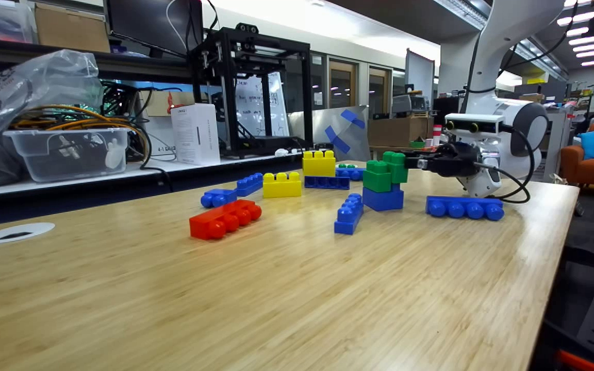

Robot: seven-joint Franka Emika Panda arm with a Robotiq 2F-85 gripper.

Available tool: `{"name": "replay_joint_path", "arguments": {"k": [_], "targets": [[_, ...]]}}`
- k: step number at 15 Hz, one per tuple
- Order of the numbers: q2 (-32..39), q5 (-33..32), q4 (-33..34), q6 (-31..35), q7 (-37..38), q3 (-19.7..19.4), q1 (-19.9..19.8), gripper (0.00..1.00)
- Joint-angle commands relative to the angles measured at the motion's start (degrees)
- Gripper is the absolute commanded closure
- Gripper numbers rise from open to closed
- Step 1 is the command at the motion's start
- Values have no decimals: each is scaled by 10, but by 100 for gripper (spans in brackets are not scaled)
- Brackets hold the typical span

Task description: Place the green block on the left side of the table on the stack

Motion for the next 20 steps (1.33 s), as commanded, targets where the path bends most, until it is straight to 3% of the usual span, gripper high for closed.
{"name": "replay_joint_path", "arguments": {"k": [1, 13, 15, 20], "targets": [[-1, 26, -11, 27, -6, -3, 10, 56], [-34, 30, -21, 108, -33, -3, 51, 56], [-54, 17, -28, 120, -40, -6, 56, 7], [-123, -48, -45, 175, -34, -13, 65, 0]]}}
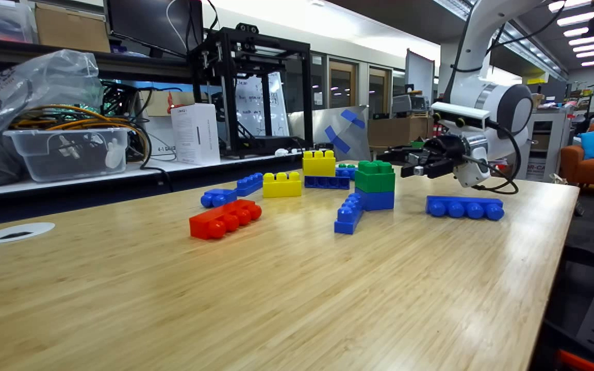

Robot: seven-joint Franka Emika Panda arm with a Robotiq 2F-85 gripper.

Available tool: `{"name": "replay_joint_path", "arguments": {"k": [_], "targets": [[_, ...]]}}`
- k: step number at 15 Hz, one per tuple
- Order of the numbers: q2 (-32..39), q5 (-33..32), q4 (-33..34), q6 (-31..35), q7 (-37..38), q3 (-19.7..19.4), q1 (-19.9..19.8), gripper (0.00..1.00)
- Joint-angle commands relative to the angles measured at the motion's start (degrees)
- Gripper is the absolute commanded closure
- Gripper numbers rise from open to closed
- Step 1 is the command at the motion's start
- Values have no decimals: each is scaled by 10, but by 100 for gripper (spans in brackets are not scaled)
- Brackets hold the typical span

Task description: Place the green block on the left side of the table on the stack

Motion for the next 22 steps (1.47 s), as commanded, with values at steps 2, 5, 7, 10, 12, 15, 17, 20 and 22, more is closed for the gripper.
{"name": "replay_joint_path", "arguments": {"k": [2, 5, 7, 10, 12, 15, 17, 20, 22], "targets": [[-85, -73, -30, 80, -5, -10, 16, 0], [-137, -134, -37, 126, -11, -5, 17, 0], [-172, -170, -41, 149, -16, 0, 15, 0], [-222, -211, -47, 171, -30, 11, 13, 0], [-249, -236, -50, 182, -41, 20, 12, 0], [-285, -277, -57, 202, -62, 36, 14, 0], [-301, -318, -57, 213, -75, 48, 15, 0], [-321, -377, -57, 223, -89, 64, 18, 0], [-332, -404, -56, 228, -92, 75, 21, 0]]}}
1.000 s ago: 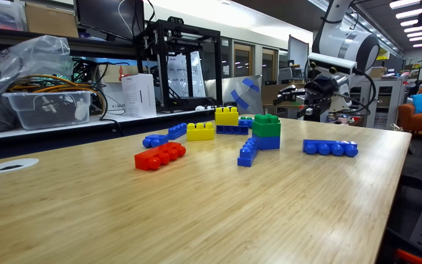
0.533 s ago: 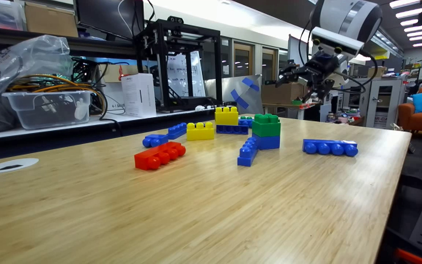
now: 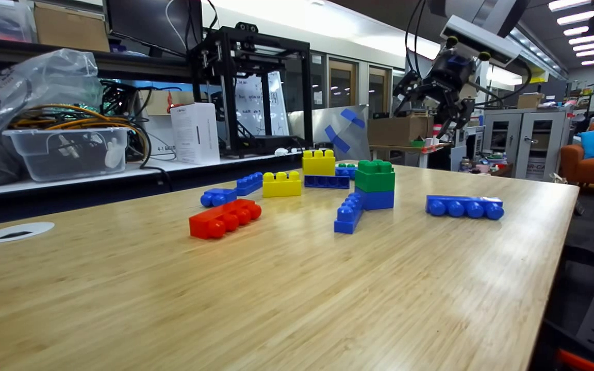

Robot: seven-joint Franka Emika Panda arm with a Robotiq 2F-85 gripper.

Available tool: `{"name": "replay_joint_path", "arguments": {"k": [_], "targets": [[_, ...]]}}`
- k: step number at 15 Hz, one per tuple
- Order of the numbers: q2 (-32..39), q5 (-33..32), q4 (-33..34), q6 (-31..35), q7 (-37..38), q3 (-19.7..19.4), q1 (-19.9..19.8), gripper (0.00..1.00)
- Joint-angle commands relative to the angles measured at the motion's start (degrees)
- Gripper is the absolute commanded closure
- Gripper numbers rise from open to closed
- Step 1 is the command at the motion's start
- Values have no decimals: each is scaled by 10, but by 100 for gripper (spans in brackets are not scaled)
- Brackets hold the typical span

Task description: Place the green block on the left side of the table on the stack

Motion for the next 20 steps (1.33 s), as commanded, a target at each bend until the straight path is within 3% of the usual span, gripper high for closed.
{"name": "replay_joint_path", "arguments": {"k": [1, 9, 20], "targets": [[-27, -47, -12, 35, -17, 18, 8, 0], [-39, -125, -6, 83, -47, 49, 35, 0], [-46, -210, -27, 144, -84, 60, 55, 0]]}}
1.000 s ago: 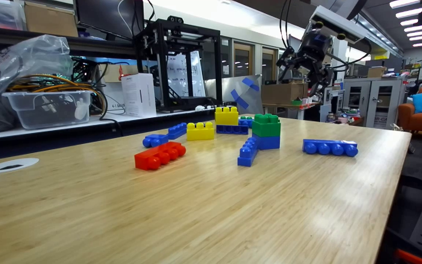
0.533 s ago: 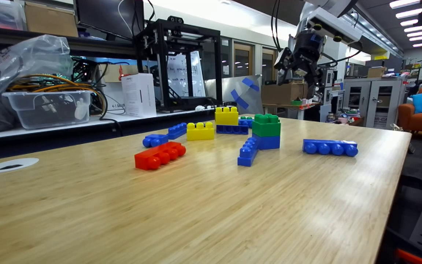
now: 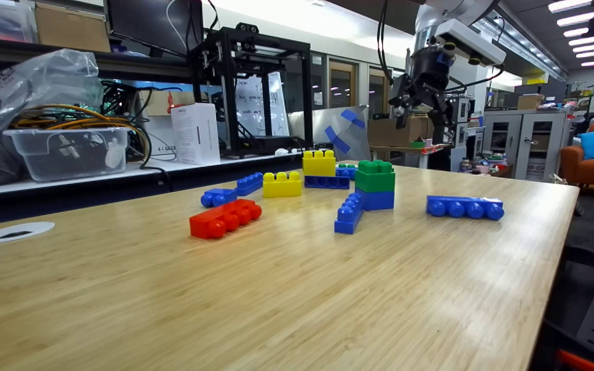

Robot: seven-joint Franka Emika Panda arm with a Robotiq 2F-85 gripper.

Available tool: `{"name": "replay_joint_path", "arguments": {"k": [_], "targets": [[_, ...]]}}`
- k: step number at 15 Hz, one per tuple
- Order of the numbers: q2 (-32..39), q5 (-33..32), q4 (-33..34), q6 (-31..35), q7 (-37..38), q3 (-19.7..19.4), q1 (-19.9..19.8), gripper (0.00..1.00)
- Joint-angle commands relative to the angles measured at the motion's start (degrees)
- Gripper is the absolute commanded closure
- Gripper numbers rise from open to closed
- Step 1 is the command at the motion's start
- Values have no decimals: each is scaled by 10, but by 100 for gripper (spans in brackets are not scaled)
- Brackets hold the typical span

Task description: Place the green block on the left side of the table on the stack

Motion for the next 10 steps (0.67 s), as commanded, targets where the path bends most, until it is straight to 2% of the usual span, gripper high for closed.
{"name": "replay_joint_path", "arguments": {"k": [1, 10], "targets": [[-14, -22, -22, 35, -14, 5, 4, 0], [-22, -72, -52, 79, -18, 14, 14, 0]]}}
